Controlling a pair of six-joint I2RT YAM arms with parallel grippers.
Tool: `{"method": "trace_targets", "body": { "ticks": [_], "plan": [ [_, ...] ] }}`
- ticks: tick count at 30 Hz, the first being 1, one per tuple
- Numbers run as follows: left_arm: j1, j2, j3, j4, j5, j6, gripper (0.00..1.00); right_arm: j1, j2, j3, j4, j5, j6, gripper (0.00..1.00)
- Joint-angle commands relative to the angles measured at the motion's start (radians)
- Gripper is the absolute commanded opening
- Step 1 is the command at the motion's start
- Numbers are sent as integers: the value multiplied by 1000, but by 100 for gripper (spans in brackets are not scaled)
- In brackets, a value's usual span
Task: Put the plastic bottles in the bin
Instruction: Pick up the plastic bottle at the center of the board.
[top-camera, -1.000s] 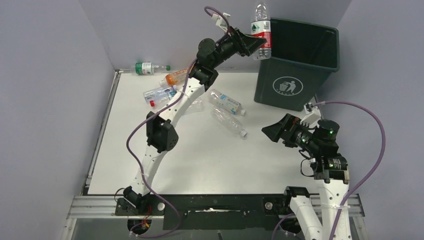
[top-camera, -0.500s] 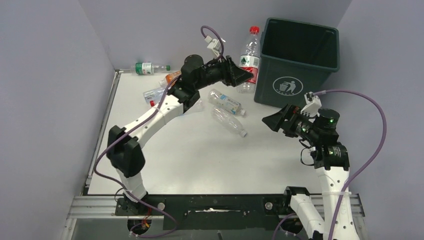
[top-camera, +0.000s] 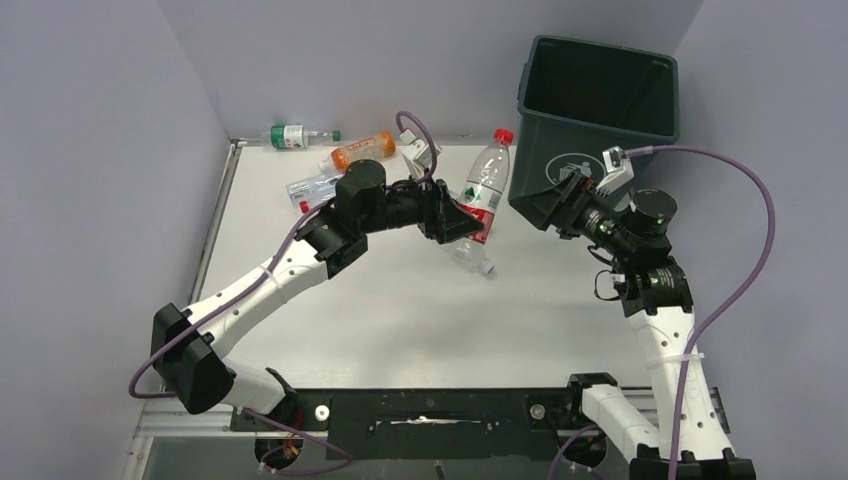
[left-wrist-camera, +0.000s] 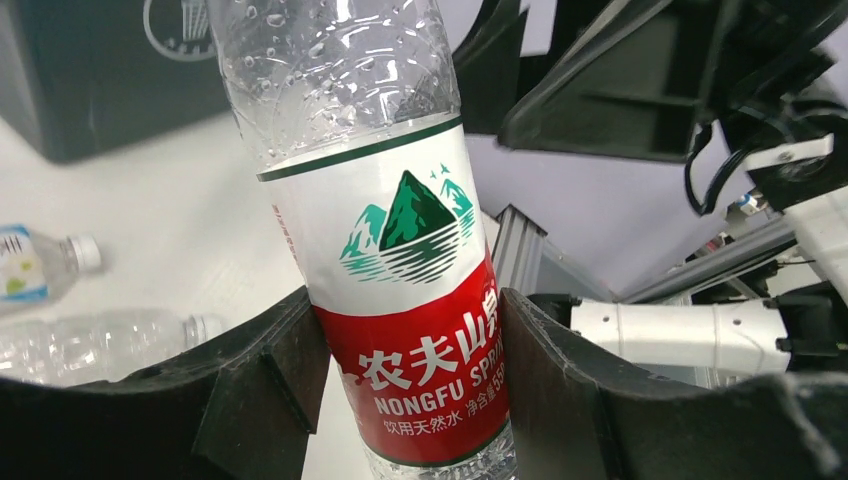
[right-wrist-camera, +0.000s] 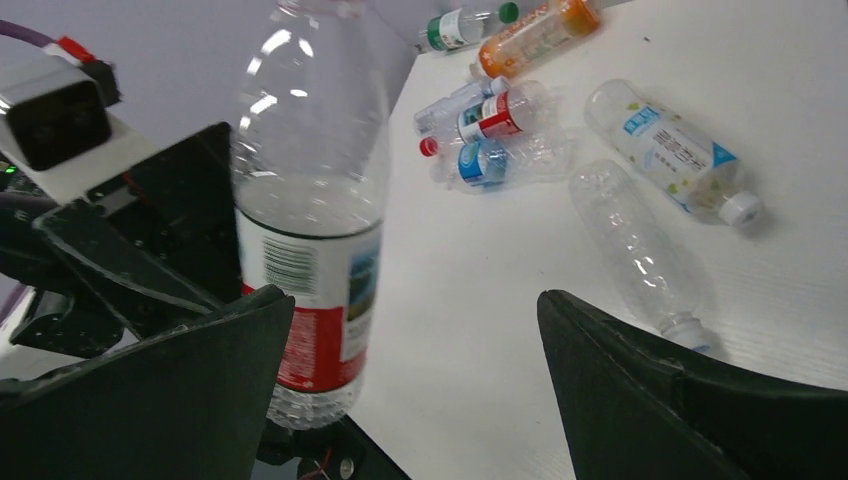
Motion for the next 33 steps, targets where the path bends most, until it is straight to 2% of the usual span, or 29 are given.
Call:
{"method": "trace_targets", "body": {
  "ticks": [1, 10, 12, 15, 21, 24, 25, 27, 30, 33],
  "plan": [
    [-29, -61, -20, -45, -15, 37, 54, 80, 24, 54, 182, 2, 79, 98],
    [-91, -74, -41, -58, -71, 48, 55, 312, 113, 94, 142, 181, 46, 95],
    [-97, -72, -42, -60, -76, 49, 55, 338, 126, 92, 139, 208, 45, 92],
    [-102, -79, -52, -62, -86, 51, 55, 361, 141, 92, 148, 219, 44, 82],
    [-102, -96, -64, -93, -124, 79, 61, 367, 170, 127, 121, 245, 24, 59],
    [-101, -105, -58, -145, -176, 109, 67, 366, 204, 183, 86, 267, -12, 52],
    [-100, -105, -50, -170, -199, 121, 70, 365, 220, 217, 73, 273, -32, 51],
    [-96, -105, -23, -235, -252, 154, 83, 356, 257, 276, 46, 290, -63, 49],
    [-82, -99, 65, -365, -351, 198, 85, 296, 326, 367, 28, 254, -83, 48],
    [-59, -112, 127, -423, -391, 233, 85, 189, 395, 453, 40, 181, -83, 48]
  ]
}}
